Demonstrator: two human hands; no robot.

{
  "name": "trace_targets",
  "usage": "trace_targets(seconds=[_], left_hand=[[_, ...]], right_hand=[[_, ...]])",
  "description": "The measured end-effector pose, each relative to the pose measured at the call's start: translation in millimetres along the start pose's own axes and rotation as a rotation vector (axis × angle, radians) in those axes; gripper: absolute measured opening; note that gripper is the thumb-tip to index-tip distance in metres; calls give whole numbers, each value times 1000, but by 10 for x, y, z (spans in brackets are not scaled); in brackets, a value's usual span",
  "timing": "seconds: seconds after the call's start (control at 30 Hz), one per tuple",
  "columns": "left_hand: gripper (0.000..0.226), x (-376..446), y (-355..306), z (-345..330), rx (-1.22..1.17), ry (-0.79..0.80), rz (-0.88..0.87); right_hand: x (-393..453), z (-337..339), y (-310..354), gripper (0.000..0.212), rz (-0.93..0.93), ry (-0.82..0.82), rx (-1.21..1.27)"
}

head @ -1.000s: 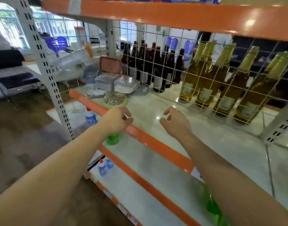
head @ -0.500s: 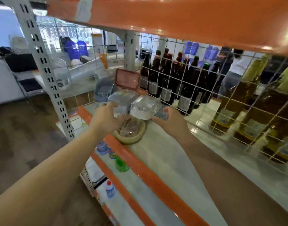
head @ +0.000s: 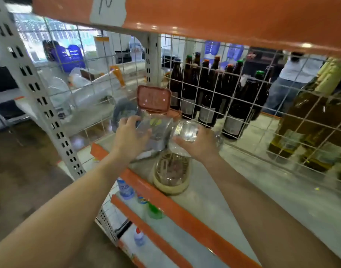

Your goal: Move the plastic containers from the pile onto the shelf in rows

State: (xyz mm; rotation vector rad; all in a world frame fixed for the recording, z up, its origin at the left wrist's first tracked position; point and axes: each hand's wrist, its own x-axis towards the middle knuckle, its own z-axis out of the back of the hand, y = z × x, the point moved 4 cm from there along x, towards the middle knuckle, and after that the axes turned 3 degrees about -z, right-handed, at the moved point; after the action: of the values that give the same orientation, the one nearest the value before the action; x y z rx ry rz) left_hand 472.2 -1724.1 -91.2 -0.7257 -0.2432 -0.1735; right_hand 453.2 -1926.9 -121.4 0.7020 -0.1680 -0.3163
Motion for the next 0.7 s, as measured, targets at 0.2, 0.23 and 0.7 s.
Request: trace_targets(seconds=[0.2, 0.23, 0.7], left_hand=[[53, 338, 200, 39, 11, 73, -62], [55, 364, 223, 23, 16, 98, -60], [99, 468, 152, -367, 34, 374, 49]], right_hand=[[53, -180, 94, 107, -134, -52, -77], [67, -207, 94, 108, -150, -62, -64], [-178, -13, -57, 70, -257, -261, 105]])
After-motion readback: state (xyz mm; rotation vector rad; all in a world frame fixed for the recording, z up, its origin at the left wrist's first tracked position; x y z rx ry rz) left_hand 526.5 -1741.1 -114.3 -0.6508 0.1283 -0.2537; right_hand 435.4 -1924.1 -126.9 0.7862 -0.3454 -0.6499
